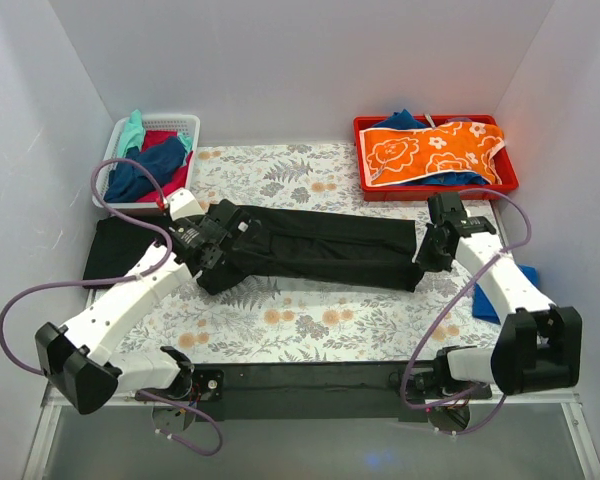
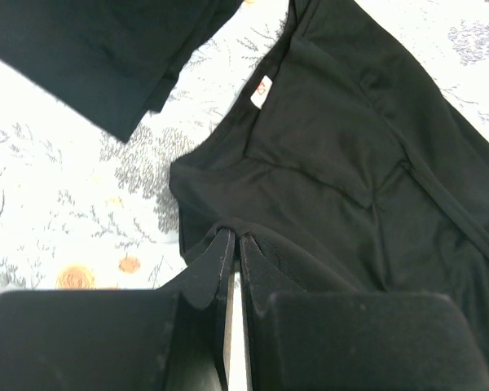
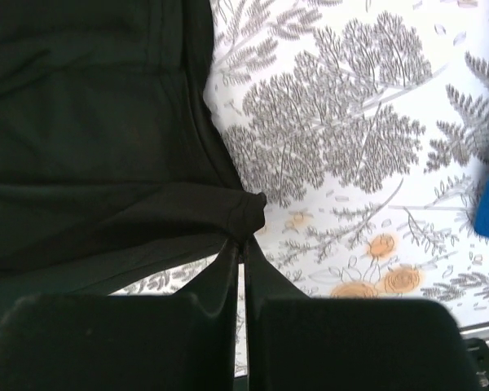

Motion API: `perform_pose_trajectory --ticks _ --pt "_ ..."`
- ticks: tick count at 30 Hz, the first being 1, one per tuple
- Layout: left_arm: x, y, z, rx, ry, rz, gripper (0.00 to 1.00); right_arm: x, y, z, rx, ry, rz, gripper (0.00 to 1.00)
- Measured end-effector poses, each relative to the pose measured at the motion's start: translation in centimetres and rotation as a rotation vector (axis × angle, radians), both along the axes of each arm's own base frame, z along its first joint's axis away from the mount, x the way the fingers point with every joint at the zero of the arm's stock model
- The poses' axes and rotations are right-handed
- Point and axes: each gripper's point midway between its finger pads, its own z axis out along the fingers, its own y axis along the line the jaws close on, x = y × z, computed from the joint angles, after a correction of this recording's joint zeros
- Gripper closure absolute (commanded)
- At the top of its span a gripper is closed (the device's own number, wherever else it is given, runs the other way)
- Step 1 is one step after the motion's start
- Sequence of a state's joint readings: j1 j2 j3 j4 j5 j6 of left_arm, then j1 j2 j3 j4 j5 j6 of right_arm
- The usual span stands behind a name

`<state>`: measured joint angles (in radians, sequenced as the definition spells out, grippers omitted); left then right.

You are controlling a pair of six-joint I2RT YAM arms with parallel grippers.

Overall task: Fold and stack the t-shirts
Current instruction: Fold the tshirt

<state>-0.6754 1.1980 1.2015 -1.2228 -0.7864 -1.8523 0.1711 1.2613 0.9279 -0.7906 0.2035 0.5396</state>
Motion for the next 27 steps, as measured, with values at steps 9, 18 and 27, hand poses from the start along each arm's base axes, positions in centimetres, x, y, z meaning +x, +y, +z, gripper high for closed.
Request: perform_pose_trajectory --ticks 9,18,27 --pt "4.7 0.3 -2.8 0.058 0.06 -0.032 1.0 5.7 0.6 -1.7 0.008 0.026 0.068 0.99" --pt "8.9 0.4 -6.9 0.1 0.141 -0.072 1.0 9.0 1.4 -4.4 0.015 0.082 0.123 0.93" --pt "14.4 -1.0 -9.4 0.117 0.173 -0.144 1.0 12.0 1.7 -2.9 0.011 0.024 0.144 0.75"
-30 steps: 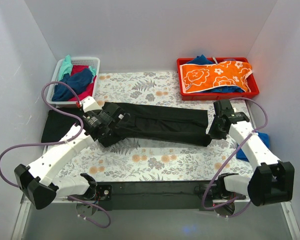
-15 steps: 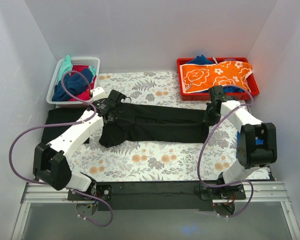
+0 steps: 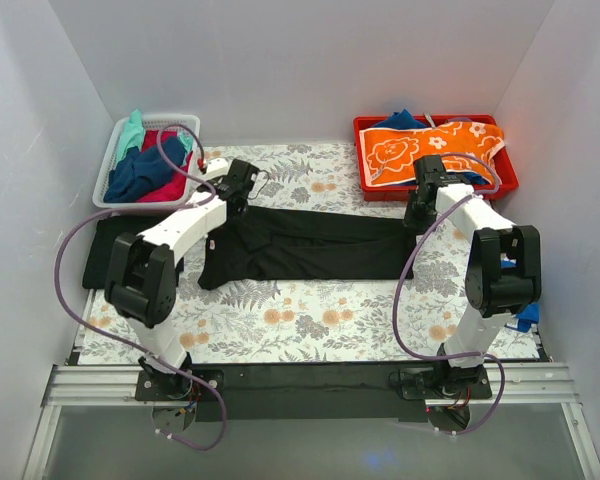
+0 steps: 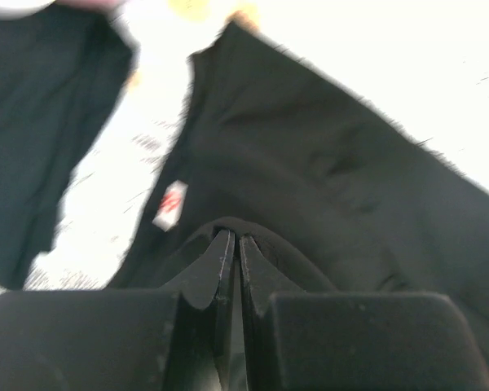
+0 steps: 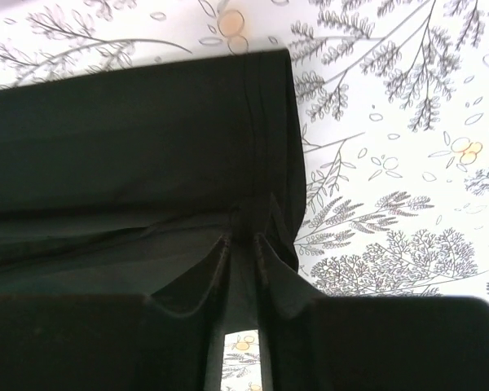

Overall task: Fold and stack the t-shirts
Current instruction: Fold the tshirt

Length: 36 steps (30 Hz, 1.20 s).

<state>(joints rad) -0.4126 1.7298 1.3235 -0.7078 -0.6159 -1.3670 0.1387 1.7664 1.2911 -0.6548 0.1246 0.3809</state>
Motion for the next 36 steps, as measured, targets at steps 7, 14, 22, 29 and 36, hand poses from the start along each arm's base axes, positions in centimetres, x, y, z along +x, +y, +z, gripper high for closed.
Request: perform_pose_trajectory --ticks 7,14,22,29,36 --pt "4.6 -2.3 -0.8 -0.002 -0.014 -0.062 0.49 0.4 -0.1 0.5 -0.008 -0.012 0.014 0.68" --pt "3.7 -1.5 0.1 0.014 -0.032 -0.054 0.44 0.1 -0.1 1.4 -0.034 -0.029 0.019 0.66" --pt "-1.6 -0.7 -0.3 -0.065 0.019 -0.053 0.64 -3.3 3.0 0.5 0.008 0.002 0.11 0.68" --pt "-6.5 0.2 -4.1 -0.088 0.151 -0.035 0.68 -7.8 3.4 -3.2 0.047 0.133 0.119 0.68" --pt "-8.8 1.2 -6.8 -0.062 0.263 0.028 0.68 -9.2 3.0 -4.6 0.033 0.177 0.107 0.73"
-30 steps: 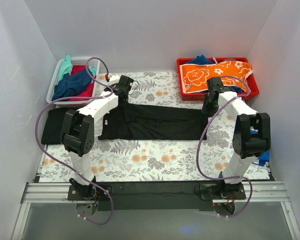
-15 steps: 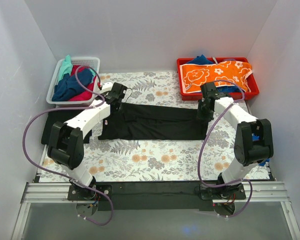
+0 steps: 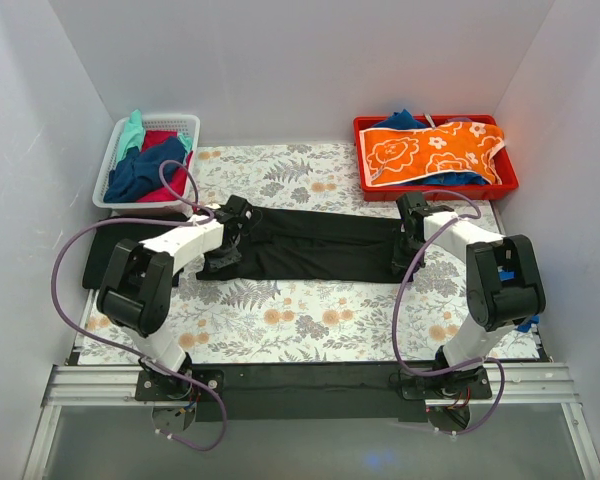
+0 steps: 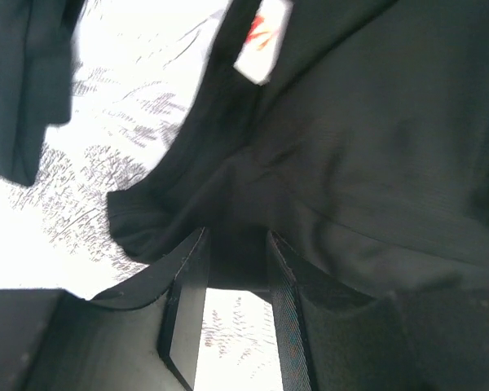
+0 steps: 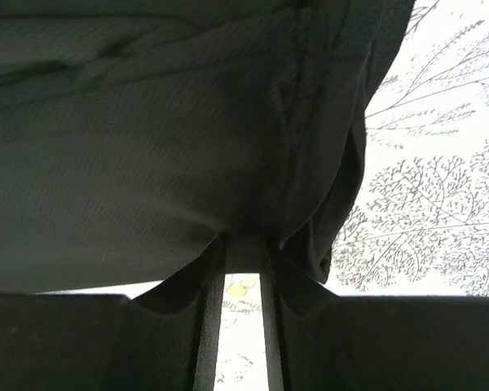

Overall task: Fold and stack the t-shirts
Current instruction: Fold the tshirt

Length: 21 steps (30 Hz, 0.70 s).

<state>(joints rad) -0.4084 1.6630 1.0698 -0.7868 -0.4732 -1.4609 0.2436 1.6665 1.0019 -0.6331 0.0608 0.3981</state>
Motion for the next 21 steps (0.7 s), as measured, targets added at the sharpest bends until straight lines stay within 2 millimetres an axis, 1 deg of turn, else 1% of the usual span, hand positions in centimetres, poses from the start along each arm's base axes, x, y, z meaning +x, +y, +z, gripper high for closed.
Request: perform_pose_trajectory --ticks 2,4,9,13,15,17,19,21 --pt "-0.8 0.5 -1.0 0.023 0.051 0.022 0.68 0.0 -0.2 -0.4 -0.013 0.007 -0.012 0.74" --pt "-1.4 1.0 -1.7 0.038 0.085 0.038 0.68 0.0 -0.3 -0.4 -0.017 0.008 -0.021 0.76" --pt "-2.3 2.6 -2.1 0.053 0.125 0.087 0.68 0.0 -0.7 -0.5 -0.031 0.006 -0.044 0.77" --pt "-3.0 3.9 -2.1 0.055 0.134 0.126 0.68 -0.4 -1.3 -0.5 -0.042 -0.001 -0.071 0.78" --pt "-3.8 4.6 -2.0 0.062 0.146 0.144 0.69 -0.6 -1.8 -0.5 -0.05 -0.004 -0.08 0.79" --pt "-4.8 5.4 -1.8 0.073 0.168 0.16 0.71 -0.9 -2.2 -0.5 -0.062 -0.009 -0.089 0.79" --pt "-5.6 5.7 -1.4 0.076 0.179 0.171 0.73 -1.5 -2.7 -0.5 -0.078 -0.014 -0.097 0.8" --pt "-6.0 5.9 -0.5 0.073 0.167 0.18 0.75 -2.1 -3.2 -0.5 -0.092 -0.015 -0.106 0.82"
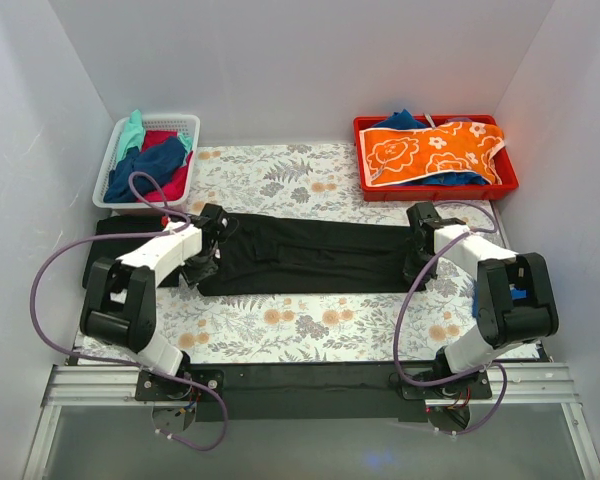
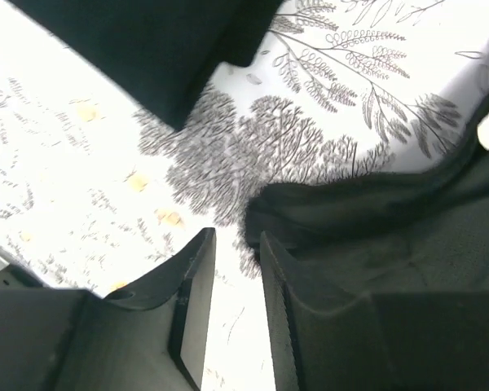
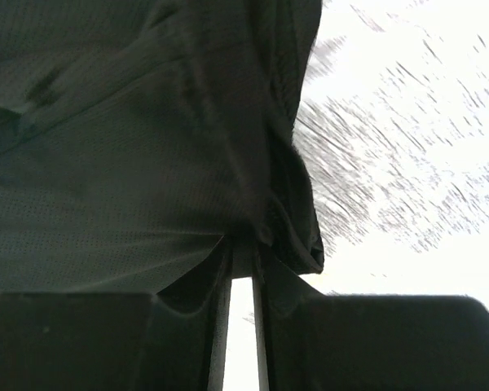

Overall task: Fold and stack the t-shirts
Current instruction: Fold the tshirt

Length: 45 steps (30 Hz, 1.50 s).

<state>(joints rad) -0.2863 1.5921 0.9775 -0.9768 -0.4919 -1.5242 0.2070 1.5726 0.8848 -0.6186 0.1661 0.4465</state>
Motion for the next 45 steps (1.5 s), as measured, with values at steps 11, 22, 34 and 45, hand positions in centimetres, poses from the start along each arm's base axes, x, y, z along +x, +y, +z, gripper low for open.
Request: perform_pose_trajectory --ticks 11,22,34,45 --pt "4.9 -2.7 8.3 -0.159 -0.308 -0.098 0.75 -1.9 -1.0 2.2 -0.021 0.005 -0.008 0.82" --pt "7.7 -8.9 5.5 -0.282 -0.262 -0.283 0.91 3.3 0.3 7.8 0.03 -0.181 -0.004 0.81" --pt "6.9 -14.6 1.7 -0.345 -0.176 -0.412 0.93 2.9 0.2 8.2 0.018 -0.181 -0.003 0.81" --pt "6.9 -14.9 -0.5 -0.34 -0.125 -0.412 0.93 3.0 -0.2 8.5 0.003 -0.197 -0.009 0.81"
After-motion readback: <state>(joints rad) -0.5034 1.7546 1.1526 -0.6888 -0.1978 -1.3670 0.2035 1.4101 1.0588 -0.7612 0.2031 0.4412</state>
